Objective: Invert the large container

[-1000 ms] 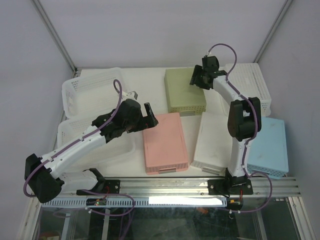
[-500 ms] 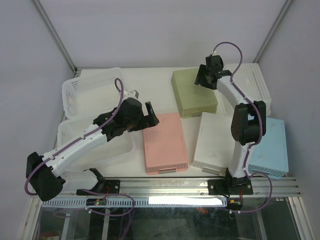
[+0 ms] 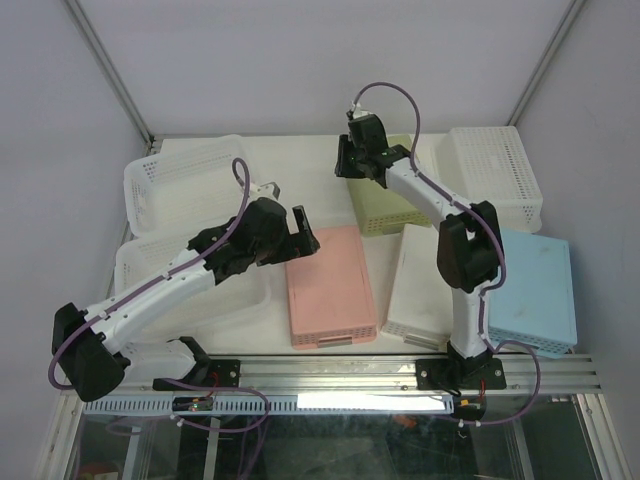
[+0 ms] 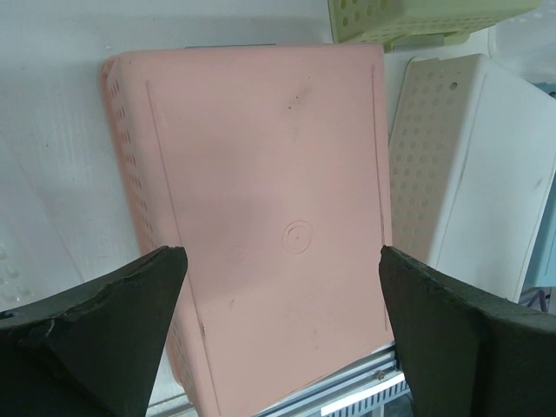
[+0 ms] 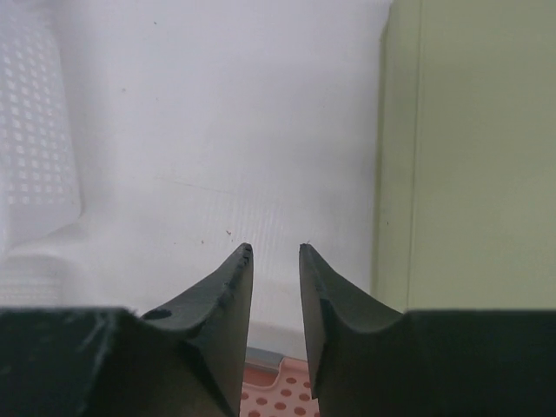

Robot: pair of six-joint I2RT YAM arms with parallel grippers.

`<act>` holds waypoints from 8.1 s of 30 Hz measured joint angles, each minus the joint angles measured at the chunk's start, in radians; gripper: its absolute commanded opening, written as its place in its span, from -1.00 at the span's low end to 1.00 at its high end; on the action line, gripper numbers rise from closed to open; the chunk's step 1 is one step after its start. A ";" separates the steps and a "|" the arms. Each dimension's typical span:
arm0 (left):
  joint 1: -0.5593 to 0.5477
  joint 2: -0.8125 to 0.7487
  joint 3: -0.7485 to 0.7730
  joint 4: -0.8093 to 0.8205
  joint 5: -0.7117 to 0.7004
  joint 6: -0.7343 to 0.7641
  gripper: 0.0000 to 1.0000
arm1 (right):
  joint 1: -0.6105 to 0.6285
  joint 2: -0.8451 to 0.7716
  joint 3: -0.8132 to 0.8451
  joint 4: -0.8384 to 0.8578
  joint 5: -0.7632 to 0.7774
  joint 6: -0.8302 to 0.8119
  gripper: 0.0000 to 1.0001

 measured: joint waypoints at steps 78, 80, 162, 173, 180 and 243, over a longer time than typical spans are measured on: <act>0.023 0.491 0.314 0.081 -0.045 0.211 0.98 | 0.083 -0.598 -0.904 0.150 -0.205 0.222 -0.64; 0.035 0.492 0.348 0.070 -0.045 0.233 0.98 | 0.078 -0.562 -0.877 0.167 -0.190 0.229 -0.66; 0.142 -0.064 0.179 -0.305 -0.253 0.064 0.98 | 0.125 0.073 -0.198 0.242 -0.044 0.233 0.22; 0.153 0.154 0.048 -0.261 -0.280 0.006 0.39 | 0.106 -0.491 -0.522 0.177 -0.079 0.167 0.49; 0.153 0.249 0.023 -0.201 -0.254 0.005 -0.48 | -0.024 -0.757 -0.667 0.096 -0.048 0.150 0.52; 0.287 -0.473 -0.346 0.452 0.520 -0.484 0.98 | -0.214 -0.954 -0.584 -0.093 0.045 0.061 0.63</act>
